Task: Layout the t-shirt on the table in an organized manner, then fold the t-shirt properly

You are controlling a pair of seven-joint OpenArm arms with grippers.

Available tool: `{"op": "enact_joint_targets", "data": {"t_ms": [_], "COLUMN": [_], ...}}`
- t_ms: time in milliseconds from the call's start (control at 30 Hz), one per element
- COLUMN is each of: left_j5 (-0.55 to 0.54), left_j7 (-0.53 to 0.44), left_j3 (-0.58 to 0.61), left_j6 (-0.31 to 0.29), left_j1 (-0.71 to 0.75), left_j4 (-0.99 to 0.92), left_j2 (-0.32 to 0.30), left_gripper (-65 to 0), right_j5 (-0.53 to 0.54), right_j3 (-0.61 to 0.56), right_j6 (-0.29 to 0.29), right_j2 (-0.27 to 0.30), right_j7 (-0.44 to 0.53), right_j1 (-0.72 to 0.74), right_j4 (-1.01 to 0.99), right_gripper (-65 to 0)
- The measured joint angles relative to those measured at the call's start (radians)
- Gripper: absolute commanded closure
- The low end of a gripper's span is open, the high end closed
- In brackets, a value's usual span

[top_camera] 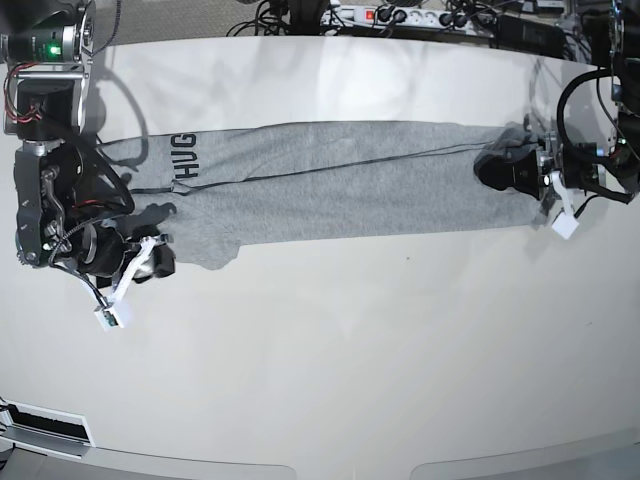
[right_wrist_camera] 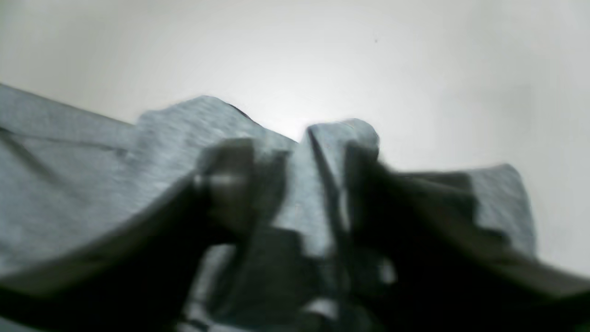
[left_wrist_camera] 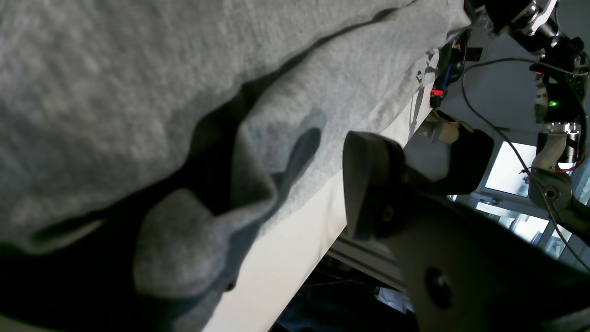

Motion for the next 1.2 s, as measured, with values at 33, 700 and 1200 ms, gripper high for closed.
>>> {"op": "enact_joint_targets", "data": {"t_ms": [33, 700, 1200], "left_j5": [0.0, 0.0, 0.0], "left_j7": [0.0, 0.0, 0.0], "left_j3": [0.0, 0.0, 0.0], "left_j6": [0.0, 0.0, 0.0], "left_j1": [0.0, 0.0, 0.0], "left_j4": [0.0, 0.0, 0.0], "left_j2": [0.0, 0.0, 0.0], "left_gripper": [-35.2, -35.2, -35.1], "right_j5": [0.0, 0.064, 0.065], "right_j3": [0.0, 0.0, 0.0], "right_j6": [-0.043, 0.132, 0.019], "right_j2": [0.0, 0.021, 0.038], "right_j7": [-0.001, -0.064, -0.067], "right_j1": [-0.001, -0.013, -0.055], "right_j4": [0.0, 0.105, 0.155], "right_gripper": [-41.5, 0.0, -35.2]}}
